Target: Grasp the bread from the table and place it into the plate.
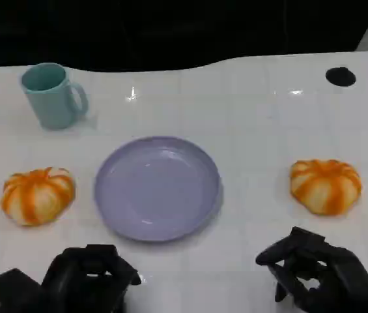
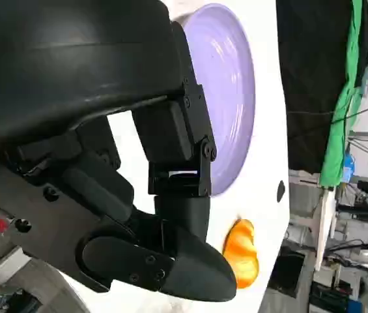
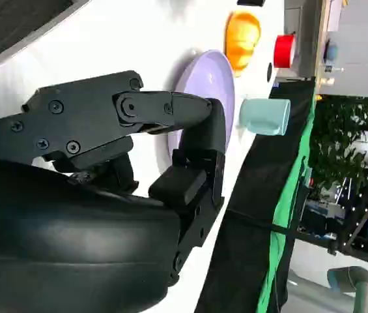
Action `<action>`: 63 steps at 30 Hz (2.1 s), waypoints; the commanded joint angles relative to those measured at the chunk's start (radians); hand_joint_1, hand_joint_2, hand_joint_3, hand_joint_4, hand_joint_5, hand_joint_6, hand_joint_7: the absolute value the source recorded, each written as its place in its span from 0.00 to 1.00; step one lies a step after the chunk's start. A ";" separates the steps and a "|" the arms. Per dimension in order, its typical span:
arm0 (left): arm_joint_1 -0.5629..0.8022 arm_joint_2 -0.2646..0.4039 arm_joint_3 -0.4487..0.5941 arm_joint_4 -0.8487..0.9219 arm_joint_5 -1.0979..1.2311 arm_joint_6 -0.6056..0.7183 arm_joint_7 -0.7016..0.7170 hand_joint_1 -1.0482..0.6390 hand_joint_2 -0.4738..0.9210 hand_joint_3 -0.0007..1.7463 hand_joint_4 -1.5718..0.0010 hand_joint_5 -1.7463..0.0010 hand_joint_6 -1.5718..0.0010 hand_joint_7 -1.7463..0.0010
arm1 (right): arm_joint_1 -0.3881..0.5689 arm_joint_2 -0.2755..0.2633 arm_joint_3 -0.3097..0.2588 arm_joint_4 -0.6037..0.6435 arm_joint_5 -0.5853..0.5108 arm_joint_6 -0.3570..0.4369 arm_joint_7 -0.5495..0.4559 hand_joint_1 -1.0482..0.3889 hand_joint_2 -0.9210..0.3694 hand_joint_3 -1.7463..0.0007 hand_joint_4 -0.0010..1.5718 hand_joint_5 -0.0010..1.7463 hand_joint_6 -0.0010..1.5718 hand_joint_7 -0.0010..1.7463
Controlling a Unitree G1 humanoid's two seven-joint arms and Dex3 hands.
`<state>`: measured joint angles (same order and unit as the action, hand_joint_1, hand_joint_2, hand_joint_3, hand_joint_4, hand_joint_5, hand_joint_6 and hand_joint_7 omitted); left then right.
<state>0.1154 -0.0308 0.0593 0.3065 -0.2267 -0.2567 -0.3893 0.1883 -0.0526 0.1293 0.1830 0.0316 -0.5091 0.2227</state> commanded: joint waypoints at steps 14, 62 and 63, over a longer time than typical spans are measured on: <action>-0.001 0.015 0.013 -0.005 -0.014 0.005 0.001 0.00 0.79 0.28 0.00 0.30 0.07 0.62 | 0.000 -0.005 -0.012 -0.005 0.008 -0.001 0.001 0.44 0.00 0.84 0.48 0.94 0.52 0.59; -0.002 0.007 0.005 0.003 -0.001 0.013 0.010 0.00 0.76 0.32 0.00 0.31 0.06 0.62 | -0.245 -0.332 0.001 -0.138 -0.909 0.155 -0.346 0.30 0.00 0.96 0.04 0.17 0.17 0.00; -0.001 0.006 0.004 0.001 -0.001 0.016 0.011 0.00 0.76 0.32 0.00 0.31 0.06 0.62 | -0.252 -0.332 0.008 -0.140 -0.930 0.182 -0.348 0.30 0.00 0.96 0.04 0.17 0.16 0.00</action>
<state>0.1085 -0.0328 0.0587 0.3090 -0.2240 -0.2430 -0.3892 -0.0463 -0.3598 0.1279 0.0551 -0.8587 -0.3756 -0.1044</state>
